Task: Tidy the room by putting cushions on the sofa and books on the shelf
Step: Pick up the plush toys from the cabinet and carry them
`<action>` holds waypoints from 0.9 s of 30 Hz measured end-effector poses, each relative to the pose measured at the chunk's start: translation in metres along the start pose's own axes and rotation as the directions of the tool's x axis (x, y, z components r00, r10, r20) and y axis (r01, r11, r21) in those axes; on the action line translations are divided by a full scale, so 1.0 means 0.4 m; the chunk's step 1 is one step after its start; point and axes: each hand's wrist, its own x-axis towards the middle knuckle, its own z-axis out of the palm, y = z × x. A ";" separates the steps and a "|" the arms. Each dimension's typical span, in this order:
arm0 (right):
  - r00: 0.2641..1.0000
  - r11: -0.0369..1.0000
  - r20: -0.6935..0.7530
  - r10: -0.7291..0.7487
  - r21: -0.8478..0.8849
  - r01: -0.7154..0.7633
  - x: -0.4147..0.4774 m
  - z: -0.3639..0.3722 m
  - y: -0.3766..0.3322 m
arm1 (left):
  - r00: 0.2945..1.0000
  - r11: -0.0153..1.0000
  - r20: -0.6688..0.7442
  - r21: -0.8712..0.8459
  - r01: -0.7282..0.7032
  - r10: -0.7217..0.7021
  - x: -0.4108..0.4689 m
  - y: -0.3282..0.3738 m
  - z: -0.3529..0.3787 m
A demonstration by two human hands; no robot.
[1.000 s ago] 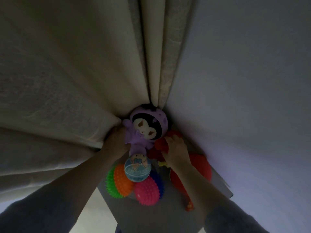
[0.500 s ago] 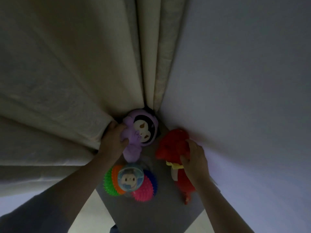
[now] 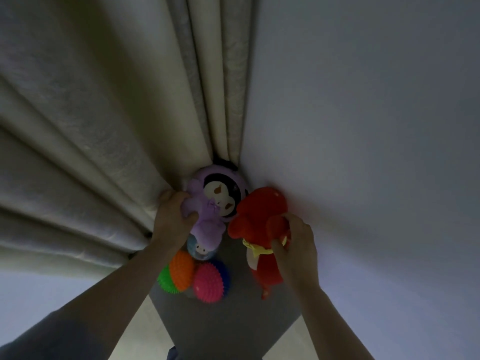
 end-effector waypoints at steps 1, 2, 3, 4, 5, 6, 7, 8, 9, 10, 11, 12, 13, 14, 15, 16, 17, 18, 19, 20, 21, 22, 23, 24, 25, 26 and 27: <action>1.000 1.000 -0.010 0.007 0.011 -0.006 -0.006 -0.010 -0.002 | 1.000 1.000 -0.004 -0.001 -0.003 0.003 -0.006 0.009 -0.008; 1.000 1.000 -0.024 0.009 0.027 -0.008 -0.014 -0.024 -0.004 | 1.000 1.000 -0.008 -0.010 0.000 0.000 -0.014 0.021 -0.019; 0.999 0.999 -0.039 0.005 0.044 -0.004 -0.019 -0.033 -0.006 | 1.000 1.000 -0.008 -0.019 0.009 -0.009 -0.020 0.029 -0.026; 0.999 0.998 -0.051 -0.001 0.060 0.004 -0.023 -0.039 -0.005 | 1.000 1.000 -0.006 -0.020 0.018 -0.018 -0.027 0.032 -0.031; 0.998 0.997 -0.060 -0.010 0.076 0.015 -0.027 -0.051 -0.009 | 1.000 1.000 -0.011 -0.017 0.021 -0.021 -0.037 0.041 -0.039; 0.998 0.996 -0.060 -0.013 0.085 0.018 -0.027 -0.058 -0.012 | 1.000 0.999 -0.015 -0.017 0.027 -0.027 -0.045 0.045 -0.043; 0.999 0.995 -0.053 -0.012 0.094 0.016 -0.030 -0.067 -0.016 | 0.999 0.999 -0.028 -0.017 0.029 -0.030 -0.057 0.054 -0.049; 0.999 0.994 -0.048 -0.009 0.104 0.014 -0.029 -0.074 -0.020 | 0.999 1.000 -0.043 -0.013 0.026 -0.027 -0.066 0.063 -0.055; 0.999 0.994 -0.044 -0.010 0.113 0.015 -0.030 -0.078 -0.023 | 0.998 1.000 -0.057 -0.007 0.023 -0.024 -0.074 0.071 -0.057; 0.999 0.992 -0.045 -0.025 0.120 0.030 -0.032 -0.087 -0.030 | 0.996 1.000 -0.082 -0.001 0.025 -0.025 -0.088 0.083 -0.065; 0.998 0.992 -0.050 -0.033 0.122 0.038 -0.031 -0.091 -0.033 | 0.994 0.999 -0.100 -0.007 0.034 -0.034 -0.099 0.091 -0.067; 0.998 0.991 -0.052 -0.036 0.126 0.043 -0.031 -0.095 -0.034 | 0.992 0.999 -0.114 -0.011 0.045 -0.046 -0.109 0.098 -0.070; 0.998 0.990 -0.049 -0.046 0.134 0.052 -0.037 -0.102 -0.037 | 0.990 0.998 -0.130 -0.020 0.056 -0.059 -0.127 0.107 -0.077; 0.998 0.988 -0.045 -0.049 0.144 0.055 -0.043 -0.110 -0.039 | 0.988 0.997 -0.136 -0.027 0.067 -0.070 -0.146 0.114 -0.082; 0.998 0.986 -0.051 -0.049 0.157 0.056 -0.046 -0.113 -0.039 | 0.987 0.997 -0.140 -0.026 0.073 -0.076 -0.156 0.118 -0.085; 0.996 0.983 -0.049 -0.073 0.168 0.080 -0.056 -0.122 -0.041 | 0.981 0.995 -0.164 -0.025 0.097 -0.100 -0.185 0.127 -0.094; 0.994 0.979 -0.053 -0.094 0.174 0.101 -0.062 -0.130 -0.046 | 0.973 0.992 -0.190 -0.037 0.123 -0.128 -0.206 0.134 -0.101; 0.993 0.976 -0.059 -0.102 0.187 0.111 -0.068 -0.138 -0.050 | 0.967 0.988 -0.208 -0.056 0.142 -0.151 -0.224 0.138 -0.105; 0.990 0.970 -0.053 -0.128 0.199 0.136 -0.075 -0.149 -0.061 | 0.955 0.984 -0.239 -0.083 0.160 -0.176 -0.252 0.144 -0.114; 0.987 0.965 -0.044 -0.152 0.210 0.158 -0.078 -0.156 -0.068 | 0.946 0.978 -0.256 -0.106 0.177 -0.199 -0.273 0.150 -0.121; 0.984 0.960 -0.041 -0.173 0.215 0.178 -0.078 -0.161 -0.076 | 0.937 0.974 -0.271 -0.121 0.192 -0.218 -0.288 0.153 -0.126; 0.977 0.954 -0.027 -0.212 0.213 0.213 -0.090 -0.169 -0.088 | 0.921 0.965 -0.294 -0.142 0.221 -0.254 -0.320 0.158 -0.138; 0.968 0.945 -0.017 -0.252 0.211 0.250 -0.098 -0.176 -0.099 | 0.902 0.956 -0.322 -0.158 0.248 -0.287 -0.346 0.163 -0.148; 0.963 0.939 -0.009 -0.270 0.219 0.265 -0.103 -0.183 -0.106 | 0.887 0.947 -0.337 -0.174 0.271 -0.316 -0.369 0.169 -0.152; 0.959 0.932 -0.009 -0.285 0.229 0.279 -0.109 -0.188 -0.109 | 0.869 0.938 -0.358 -0.193 0.289 -0.342 -0.391 0.174 -0.152; 0.949 0.921 0.005 -0.316 0.240 0.305 -0.126 -0.189 -0.130 | 0.837 0.922 -0.392 -0.225 0.316 -0.382 -0.432 0.178 -0.173; 0.944 0.917 0.012 -0.329 0.243 0.316 -0.137 -0.190 -0.139 | 0.815 0.915 -0.420 -0.240 0.324 -0.399 -0.456 0.177 -0.180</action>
